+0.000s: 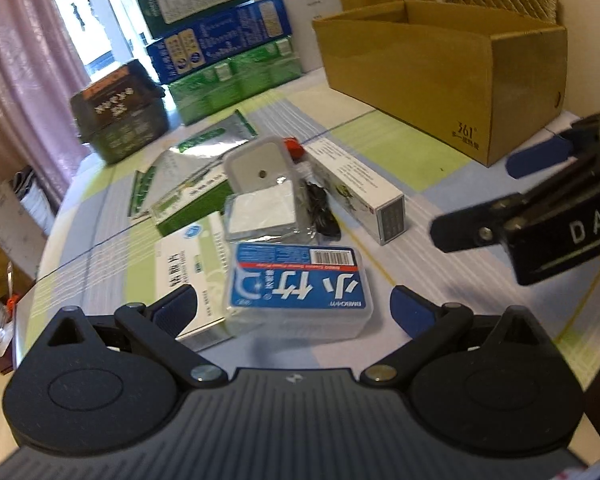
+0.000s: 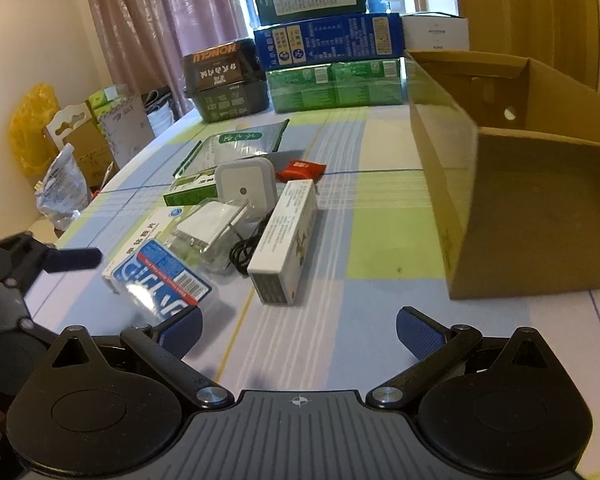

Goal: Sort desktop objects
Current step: 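Reach the right gripper toward the long white box and grasp it, then carry the long white box with the right gripper over the cardboard box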

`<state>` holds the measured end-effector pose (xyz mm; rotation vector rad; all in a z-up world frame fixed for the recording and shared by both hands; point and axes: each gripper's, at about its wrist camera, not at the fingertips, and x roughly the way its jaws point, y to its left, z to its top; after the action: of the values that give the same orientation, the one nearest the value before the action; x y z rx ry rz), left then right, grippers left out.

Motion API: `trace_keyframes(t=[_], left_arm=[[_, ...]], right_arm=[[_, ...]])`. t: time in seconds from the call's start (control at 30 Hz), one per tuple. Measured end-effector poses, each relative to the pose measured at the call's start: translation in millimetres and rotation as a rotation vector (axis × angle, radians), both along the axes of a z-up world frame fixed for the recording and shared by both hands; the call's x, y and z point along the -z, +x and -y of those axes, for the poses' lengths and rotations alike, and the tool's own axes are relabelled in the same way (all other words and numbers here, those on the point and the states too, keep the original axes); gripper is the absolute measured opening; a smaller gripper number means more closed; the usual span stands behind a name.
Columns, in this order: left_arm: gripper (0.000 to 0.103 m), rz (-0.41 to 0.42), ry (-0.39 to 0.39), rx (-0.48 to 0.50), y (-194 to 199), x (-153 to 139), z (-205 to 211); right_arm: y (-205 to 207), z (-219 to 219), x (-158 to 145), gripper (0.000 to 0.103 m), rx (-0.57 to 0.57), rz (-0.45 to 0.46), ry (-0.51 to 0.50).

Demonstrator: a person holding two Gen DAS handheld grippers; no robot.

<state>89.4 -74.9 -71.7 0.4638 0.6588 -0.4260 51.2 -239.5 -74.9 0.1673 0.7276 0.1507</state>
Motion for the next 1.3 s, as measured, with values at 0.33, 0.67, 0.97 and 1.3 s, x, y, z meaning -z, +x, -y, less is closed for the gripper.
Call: trace_keyframes(t=[0.33, 0.67, 0.97, 1.3], left_arm=[[0.085, 0.007, -0.006, 0.0, 14.0, 13.9, -1.9], [0.084, 0.004, -0.024, -0.01, 9.2, 12.4, -0.3], [0.084, -0.063, -0.099, -0.007, -17.9, 5.4, 14.2], [0.085, -0.078, -0.099, -0.024, -23.4, 14.3, 28.0]], right_arm=[[42.8, -13.1, 14.0, 0.095, -0.037, -0.007, -0.018], [64.2, -17.1, 23.7, 0.026, -0.083, -0.038, -0.072], [-10.3, 23.8, 13.2, 0.023, -0.031, -0.102, -0.113], [-33.2, 31.8, 15.2, 0.053, -0.001, -0.053, -0.179]])
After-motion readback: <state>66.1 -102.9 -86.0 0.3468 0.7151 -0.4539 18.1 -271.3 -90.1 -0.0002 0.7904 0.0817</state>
